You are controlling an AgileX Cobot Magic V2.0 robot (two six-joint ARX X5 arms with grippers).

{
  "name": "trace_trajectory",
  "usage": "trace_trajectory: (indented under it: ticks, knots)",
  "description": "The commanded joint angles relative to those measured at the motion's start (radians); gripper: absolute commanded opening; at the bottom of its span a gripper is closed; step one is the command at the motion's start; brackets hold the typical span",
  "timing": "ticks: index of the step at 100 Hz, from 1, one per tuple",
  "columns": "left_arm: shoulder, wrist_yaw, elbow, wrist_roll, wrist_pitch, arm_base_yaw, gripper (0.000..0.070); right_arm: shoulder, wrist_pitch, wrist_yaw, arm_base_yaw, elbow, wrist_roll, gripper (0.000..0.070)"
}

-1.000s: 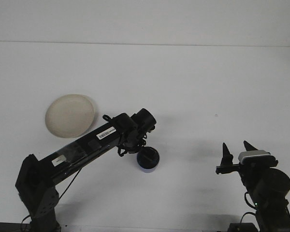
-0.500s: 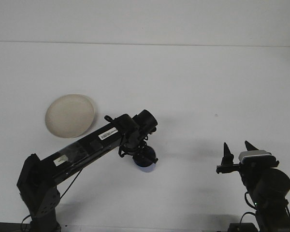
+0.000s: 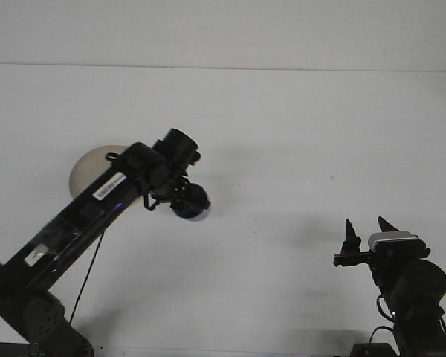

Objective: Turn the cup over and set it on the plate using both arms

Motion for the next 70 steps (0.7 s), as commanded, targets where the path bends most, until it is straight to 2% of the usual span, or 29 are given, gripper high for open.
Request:
trace_trajectory:
  ticks: [1, 34, 70]
  knots:
    - [-0.015, -0.019, 0.037, 0.024, -0.017, 0.066, 0.0011, 0.001, 0.008, 0.002, 0.001, 0.011, -0.008, 0.048]
    - [-0.017, -0.02, 0.045, 0.042, 0.014, 0.442, 0.0011, 0.001, 0.008, 0.002, 0.001, 0.011, -0.007, 0.048]
    - [0.109, -0.019, 0.045, 0.041, 0.016, 0.565, 0.0011, 0.001, 0.008, 0.002, 0.001, 0.011, -0.008, 0.048]
